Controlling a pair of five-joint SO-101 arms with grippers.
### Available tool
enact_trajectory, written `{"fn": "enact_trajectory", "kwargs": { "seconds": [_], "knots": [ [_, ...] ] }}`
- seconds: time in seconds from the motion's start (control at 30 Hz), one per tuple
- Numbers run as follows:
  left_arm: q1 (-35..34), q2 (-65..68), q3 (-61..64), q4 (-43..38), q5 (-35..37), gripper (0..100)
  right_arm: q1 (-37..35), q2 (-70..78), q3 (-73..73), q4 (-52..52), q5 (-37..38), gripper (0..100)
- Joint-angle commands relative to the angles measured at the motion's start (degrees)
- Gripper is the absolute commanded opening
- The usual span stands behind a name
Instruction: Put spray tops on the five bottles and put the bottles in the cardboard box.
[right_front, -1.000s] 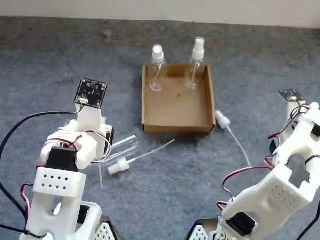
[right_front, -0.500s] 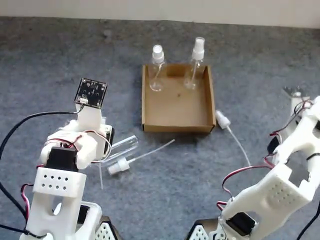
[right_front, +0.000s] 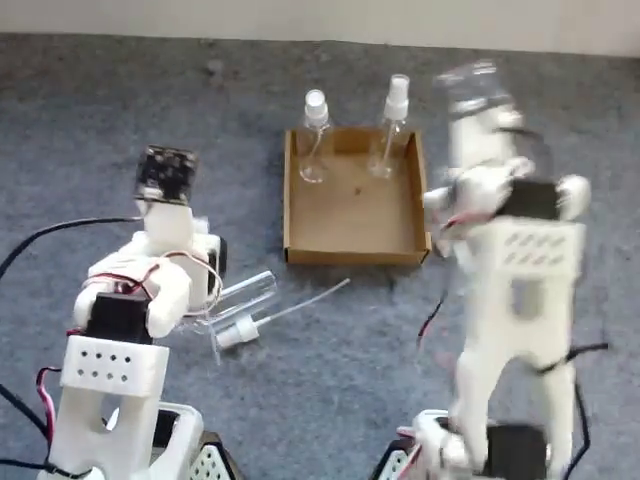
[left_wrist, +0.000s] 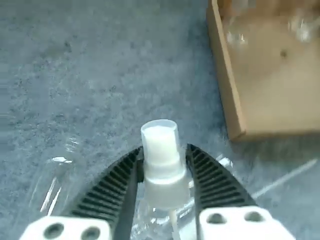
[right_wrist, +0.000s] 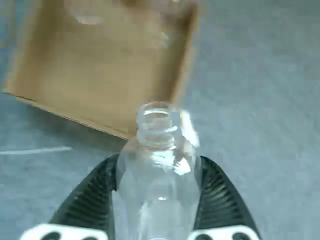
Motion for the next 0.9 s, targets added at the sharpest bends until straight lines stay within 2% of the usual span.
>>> {"fn": "enact_trajectory", "kwargs": {
  "seconds": [0.0, 0.17, 0.43, 0.63, 0.77, 0.87],
  "knots": [
    [-2.86, -1.01, -6.99, -1.14, 4.75, 1, -10.24, -12.09, 17.10, -13.85, -4.22, 0.3],
    [-3.91, -1.01, -13.23, -1.23, 11.43, 1, -20.88, -20.35, 37.05, -28.88, -5.98, 0.3],
    [-9.98, -1.01, -21.93, -1.05, 25.32, 1, -31.25, -20.97, 40.31, -34.95, -5.80, 0.3],
    [-11.03, -2.68, -16.31, -1.23, 25.85, 1, -38.64, -20.70, 45.58, -44.09, -5.80, 0.3],
    [-13.32, -12.70, -13.05, -1.32, 25.67, 1, -39.87, -20.70, 48.75, -46.64, -6.07, 0.3],
    [-12.00, -21.49, -7.34, -5.27, 25.58, 1, -40.13, -21.05, 48.92, -46.64, -6.07, 0.3]
  ]
}}
